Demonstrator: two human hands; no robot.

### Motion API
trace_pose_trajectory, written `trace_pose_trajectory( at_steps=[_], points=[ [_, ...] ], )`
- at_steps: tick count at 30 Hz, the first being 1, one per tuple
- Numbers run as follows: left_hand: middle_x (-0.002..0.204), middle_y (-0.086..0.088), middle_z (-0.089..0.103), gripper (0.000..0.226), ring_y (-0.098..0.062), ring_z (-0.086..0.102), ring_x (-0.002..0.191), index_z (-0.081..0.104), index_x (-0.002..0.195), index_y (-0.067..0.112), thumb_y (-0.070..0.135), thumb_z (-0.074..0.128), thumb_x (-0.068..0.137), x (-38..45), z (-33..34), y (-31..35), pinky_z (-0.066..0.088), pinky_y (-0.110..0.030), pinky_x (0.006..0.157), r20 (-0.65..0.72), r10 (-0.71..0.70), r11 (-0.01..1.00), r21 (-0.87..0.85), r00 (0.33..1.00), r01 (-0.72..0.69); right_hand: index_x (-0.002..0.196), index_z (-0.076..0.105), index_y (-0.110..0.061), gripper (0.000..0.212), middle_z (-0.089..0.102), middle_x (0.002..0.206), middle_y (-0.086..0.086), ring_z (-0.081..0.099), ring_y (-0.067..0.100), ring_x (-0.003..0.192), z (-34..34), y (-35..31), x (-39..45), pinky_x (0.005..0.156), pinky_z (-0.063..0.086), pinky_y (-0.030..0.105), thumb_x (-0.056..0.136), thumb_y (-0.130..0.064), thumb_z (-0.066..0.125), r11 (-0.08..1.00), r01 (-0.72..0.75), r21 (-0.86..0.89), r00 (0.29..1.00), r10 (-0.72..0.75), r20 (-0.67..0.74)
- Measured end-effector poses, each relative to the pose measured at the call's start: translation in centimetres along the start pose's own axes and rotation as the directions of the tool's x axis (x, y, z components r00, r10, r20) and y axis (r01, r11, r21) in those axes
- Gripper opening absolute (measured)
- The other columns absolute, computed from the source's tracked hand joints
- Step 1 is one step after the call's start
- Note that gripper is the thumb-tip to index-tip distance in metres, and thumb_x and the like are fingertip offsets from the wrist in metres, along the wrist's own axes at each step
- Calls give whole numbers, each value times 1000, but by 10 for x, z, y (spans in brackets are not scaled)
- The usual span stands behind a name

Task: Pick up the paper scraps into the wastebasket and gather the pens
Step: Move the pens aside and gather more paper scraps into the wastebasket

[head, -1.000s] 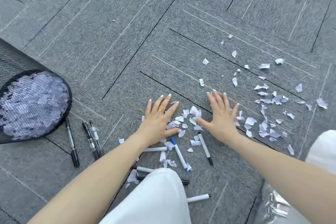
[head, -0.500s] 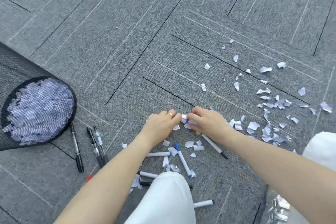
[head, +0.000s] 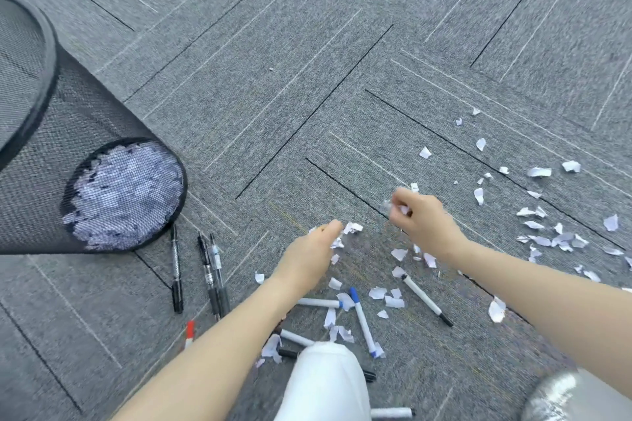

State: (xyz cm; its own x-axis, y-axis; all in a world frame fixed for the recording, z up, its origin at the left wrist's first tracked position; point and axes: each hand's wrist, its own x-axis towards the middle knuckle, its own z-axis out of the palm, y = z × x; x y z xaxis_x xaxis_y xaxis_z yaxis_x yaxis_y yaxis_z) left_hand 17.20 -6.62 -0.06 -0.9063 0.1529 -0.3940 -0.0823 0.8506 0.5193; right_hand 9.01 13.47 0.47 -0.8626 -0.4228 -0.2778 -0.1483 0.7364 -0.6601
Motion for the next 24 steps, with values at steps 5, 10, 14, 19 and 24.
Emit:
trace_pose_trajectory(
  at_steps=[5, 10, 14, 19, 24],
  points=[
    [79, -6, 57, 11, -24, 52, 68, 49, 105, 13, 12, 41, 97, -18, -50, 15, 37, -33, 59, -303, 23, 977, -196, 953, -86, 68, 46, -16, 26, 41, 55, -6, 30, 2, 44, -30, -75, 41, 41, 28, 12, 93, -19, 50, 960, 63, 274, 991, -29, -128],
    [64, -3, 47, 7, -17, 41, 55, 42, 90, 25, 25, 39, 96, -55, -128, 23, 42, -39, 56, -669, -59, 937, -293, 741, -190, 75, 49, 2, 27, 37, 57, -2, 27, 0, 44, -31, -200, 76, 43, 25, 14, 92, -19, 53, 825, 273, 494, 961, -214, -174],
    [61, 0, 40, 19, -18, 38, 53, 38, 80, 29, 23, 39, 98, -90, -201, 10, 40, -38, 57, -798, -258, 914, -384, 545, -130, 66, 44, -11, 27, 34, 52, -4, 28, 7, 44, -19, -306, 87, 44, 27, 25, 91, -18, 54, 642, 328, 693, 935, -323, -143],
    [67, 2, 45, 24, -14, 44, 59, 37, 73, 25, 21, 41, 97, -118, -275, -42, 40, -15, 54, -728, -543, 821, -564, 419, 84, 63, 47, -18, 30, 45, 56, -3, 38, 14, 48, 4, -402, 98, 54, 35, 31, 91, -25, 52, 612, 228, 757, 941, -338, -10],
    [77, -1, 47, 11, -13, 42, 60, 43, 88, 17, 24, 42, 97, -125, -289, -94, 35, -26, 52, -516, -763, 619, -757, 390, 208, 93, 56, -10, 15, 48, 66, 1, 45, 11, 53, 32, -437, 100, 55, 51, 27, 96, -18, 44, 625, -70, 777, 922, -257, 290]
  ],
)
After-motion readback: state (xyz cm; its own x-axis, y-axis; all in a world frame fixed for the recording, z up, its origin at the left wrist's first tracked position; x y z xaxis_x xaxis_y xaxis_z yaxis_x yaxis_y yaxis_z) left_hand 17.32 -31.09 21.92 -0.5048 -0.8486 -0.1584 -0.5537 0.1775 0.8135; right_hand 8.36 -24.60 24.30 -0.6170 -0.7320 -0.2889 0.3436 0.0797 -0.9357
